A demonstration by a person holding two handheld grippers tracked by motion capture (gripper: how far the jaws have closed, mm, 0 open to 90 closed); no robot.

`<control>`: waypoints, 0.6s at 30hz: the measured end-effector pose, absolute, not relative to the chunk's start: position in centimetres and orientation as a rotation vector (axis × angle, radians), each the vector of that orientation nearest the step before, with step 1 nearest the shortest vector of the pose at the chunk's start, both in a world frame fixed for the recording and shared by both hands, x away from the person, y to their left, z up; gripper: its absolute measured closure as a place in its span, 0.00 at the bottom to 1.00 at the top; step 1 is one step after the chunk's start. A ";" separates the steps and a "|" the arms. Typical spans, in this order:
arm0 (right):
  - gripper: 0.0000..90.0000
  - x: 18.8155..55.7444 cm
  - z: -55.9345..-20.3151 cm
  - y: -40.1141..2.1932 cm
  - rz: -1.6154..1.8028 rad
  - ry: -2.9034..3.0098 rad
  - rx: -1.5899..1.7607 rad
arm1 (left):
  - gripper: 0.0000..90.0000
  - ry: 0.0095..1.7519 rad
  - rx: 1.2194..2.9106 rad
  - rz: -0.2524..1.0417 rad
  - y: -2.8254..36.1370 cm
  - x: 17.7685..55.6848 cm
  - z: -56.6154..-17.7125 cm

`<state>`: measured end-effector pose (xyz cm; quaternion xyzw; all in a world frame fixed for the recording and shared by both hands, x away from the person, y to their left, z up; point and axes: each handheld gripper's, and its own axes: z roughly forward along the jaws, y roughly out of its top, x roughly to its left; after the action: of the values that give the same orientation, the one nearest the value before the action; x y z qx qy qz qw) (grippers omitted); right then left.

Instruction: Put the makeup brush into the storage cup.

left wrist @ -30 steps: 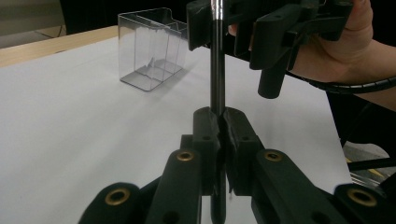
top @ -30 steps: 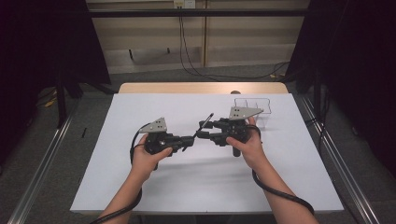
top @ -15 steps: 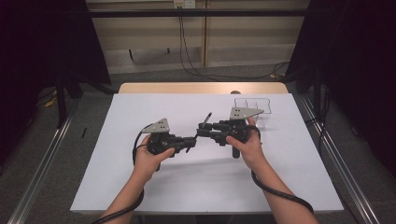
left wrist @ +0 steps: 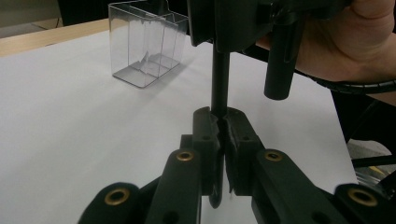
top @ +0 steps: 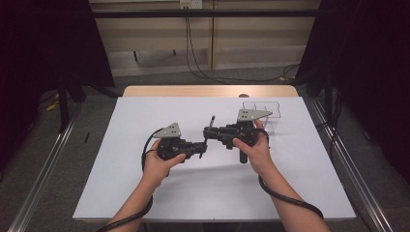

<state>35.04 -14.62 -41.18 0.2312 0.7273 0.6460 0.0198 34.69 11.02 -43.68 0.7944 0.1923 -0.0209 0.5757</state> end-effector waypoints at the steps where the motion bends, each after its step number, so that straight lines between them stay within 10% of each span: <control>1: 0.91 35.1 -41.2 -14.6 2.005 2.254 0.724 | 0.93 0.451 1.857 -0.050 11.0 34.7 -43.8; 18: 0.94 35.2 -41.4 -14.2 2.068 2.223 0.743 | 0.92 0.466 1.796 -0.072 10.6 34.7 -44.4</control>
<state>35.15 -14.16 -41.44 0.2376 0.7112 0.6615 0.0080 34.73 10.56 -44.36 0.7744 0.2009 -0.0312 0.5992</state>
